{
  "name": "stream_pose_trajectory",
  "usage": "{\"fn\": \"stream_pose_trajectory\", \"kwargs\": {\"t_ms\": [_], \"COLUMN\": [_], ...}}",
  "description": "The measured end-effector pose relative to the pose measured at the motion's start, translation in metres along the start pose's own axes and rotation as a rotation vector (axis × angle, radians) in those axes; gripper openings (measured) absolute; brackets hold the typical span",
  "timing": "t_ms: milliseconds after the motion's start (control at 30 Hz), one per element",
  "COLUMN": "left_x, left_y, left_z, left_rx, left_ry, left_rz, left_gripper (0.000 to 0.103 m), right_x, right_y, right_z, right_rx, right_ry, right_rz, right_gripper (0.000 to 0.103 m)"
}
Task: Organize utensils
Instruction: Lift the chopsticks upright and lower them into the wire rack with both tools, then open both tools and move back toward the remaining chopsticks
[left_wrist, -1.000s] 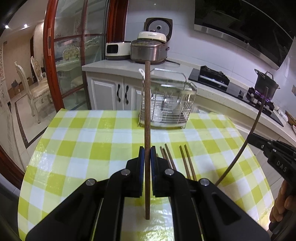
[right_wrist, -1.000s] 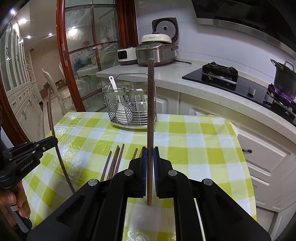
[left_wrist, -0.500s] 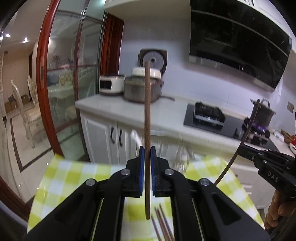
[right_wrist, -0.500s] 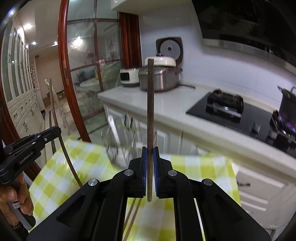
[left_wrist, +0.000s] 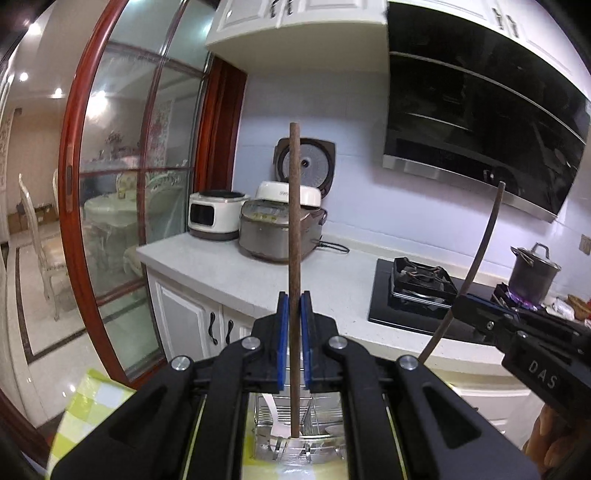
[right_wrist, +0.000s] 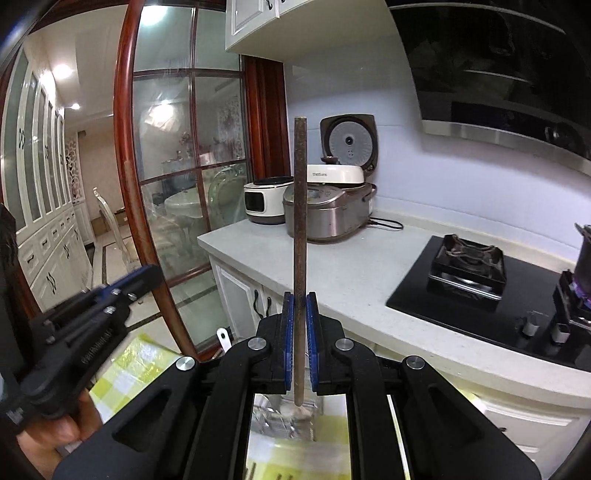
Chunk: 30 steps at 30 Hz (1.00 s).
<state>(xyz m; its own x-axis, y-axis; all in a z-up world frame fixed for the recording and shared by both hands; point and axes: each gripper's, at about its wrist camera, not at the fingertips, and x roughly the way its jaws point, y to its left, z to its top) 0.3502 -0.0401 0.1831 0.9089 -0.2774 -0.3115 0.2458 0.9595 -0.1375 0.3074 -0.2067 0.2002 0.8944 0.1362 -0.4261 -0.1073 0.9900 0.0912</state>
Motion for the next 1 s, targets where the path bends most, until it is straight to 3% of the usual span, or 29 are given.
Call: {"fn": "stream_pose_trajectory", "kwargs": {"t_ms": [467,867,933,967,1000], "left_x": [0.017,0.06,0.059,0.058,0.056], "left_y": [0.021,0.022,0.022,0.021,0.022], "left_z": [-0.007,-0.057,-0.062,-0.065,-0.066], "left_rx": [-0.08,-0.06,-0.048,-0.037,-0.029], "left_ry": [-0.04,0.059,0.067,0.07,0.071], "left_rz": [-0.001,-0.004,0.001,0.004,0.011], "left_gripper": [0.007,0.007,0.008,0.014,0.019], "right_x": [0.061,0.072,0.071,0.07,0.067], "right_y": [0.005,0.001,0.0,-0.001,-0.003], "right_z": [-0.041,-0.069,-0.073,-0.074,-0.075], "right_rx": [0.039,0.034,0.032,0.033,0.036], "right_ry": [0.099,0.148,0.155,0.155,0.154], "right_rz": [0.033,0.012,0.002,-0.001,-0.005], "right_gripper": [0.009,0.01,0.012,0.014,0.026]}}
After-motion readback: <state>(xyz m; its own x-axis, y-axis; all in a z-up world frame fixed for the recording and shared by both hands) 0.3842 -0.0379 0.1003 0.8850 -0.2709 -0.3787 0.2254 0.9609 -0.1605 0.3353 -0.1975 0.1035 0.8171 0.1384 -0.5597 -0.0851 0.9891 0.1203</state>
